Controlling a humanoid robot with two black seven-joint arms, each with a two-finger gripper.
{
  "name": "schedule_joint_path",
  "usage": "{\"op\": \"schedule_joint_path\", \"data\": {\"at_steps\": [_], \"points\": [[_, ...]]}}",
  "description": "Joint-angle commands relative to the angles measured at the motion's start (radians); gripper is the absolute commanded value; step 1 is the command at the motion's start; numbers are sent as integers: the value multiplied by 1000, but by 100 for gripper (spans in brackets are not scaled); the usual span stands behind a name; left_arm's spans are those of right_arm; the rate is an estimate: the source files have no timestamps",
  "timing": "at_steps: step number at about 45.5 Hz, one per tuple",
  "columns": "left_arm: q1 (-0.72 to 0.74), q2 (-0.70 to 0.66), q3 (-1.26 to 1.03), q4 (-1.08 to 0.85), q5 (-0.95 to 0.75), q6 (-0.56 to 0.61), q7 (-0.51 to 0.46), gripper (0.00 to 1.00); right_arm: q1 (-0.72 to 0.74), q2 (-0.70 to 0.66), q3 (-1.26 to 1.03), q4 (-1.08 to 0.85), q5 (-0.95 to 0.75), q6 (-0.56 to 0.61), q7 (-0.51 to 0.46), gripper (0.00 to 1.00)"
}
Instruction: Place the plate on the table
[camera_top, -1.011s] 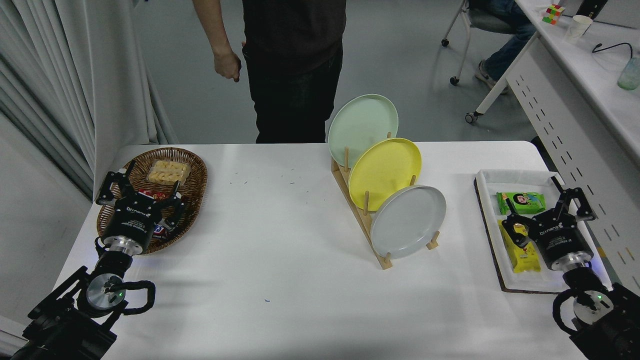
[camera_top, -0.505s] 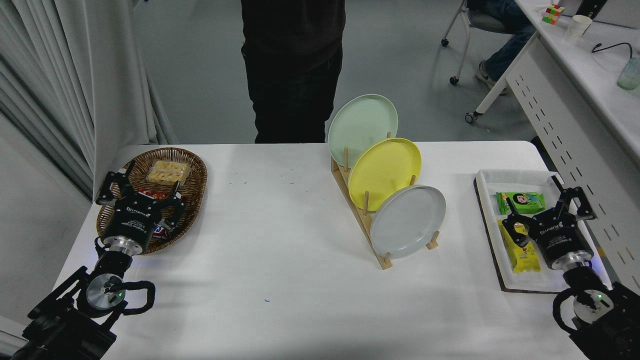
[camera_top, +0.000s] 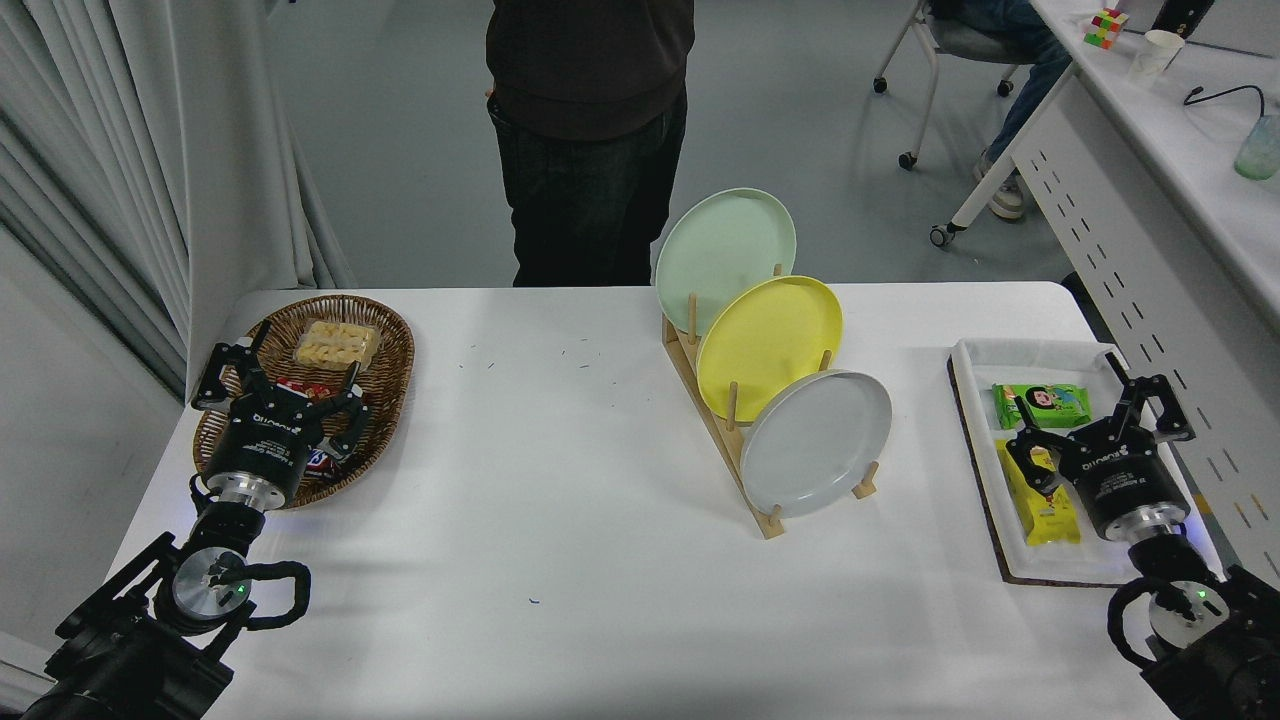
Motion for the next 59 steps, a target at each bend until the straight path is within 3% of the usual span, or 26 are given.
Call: {"op": "schedule_joint_path", "data": {"at_steps": [1,31,42,50,59], "points": [[0,0,0,0,0,-1,-1,98,-3,-38,-1,1,0,0,-1,100],[0,0,0,0,0,1,1,98,12,-41,-12,10,-2,-5,4,100],[0,0,0,0,0,-1,1,98,-31,-125,-43,221,0,-25,4,100],[0,0,0,0,0,-1,1,98,-77,-213,-55,414,0,-124,4,100],[0,0,0,0,0,-1,-1,98,-111,-285,-75,515,0,-158,2,100]]}}
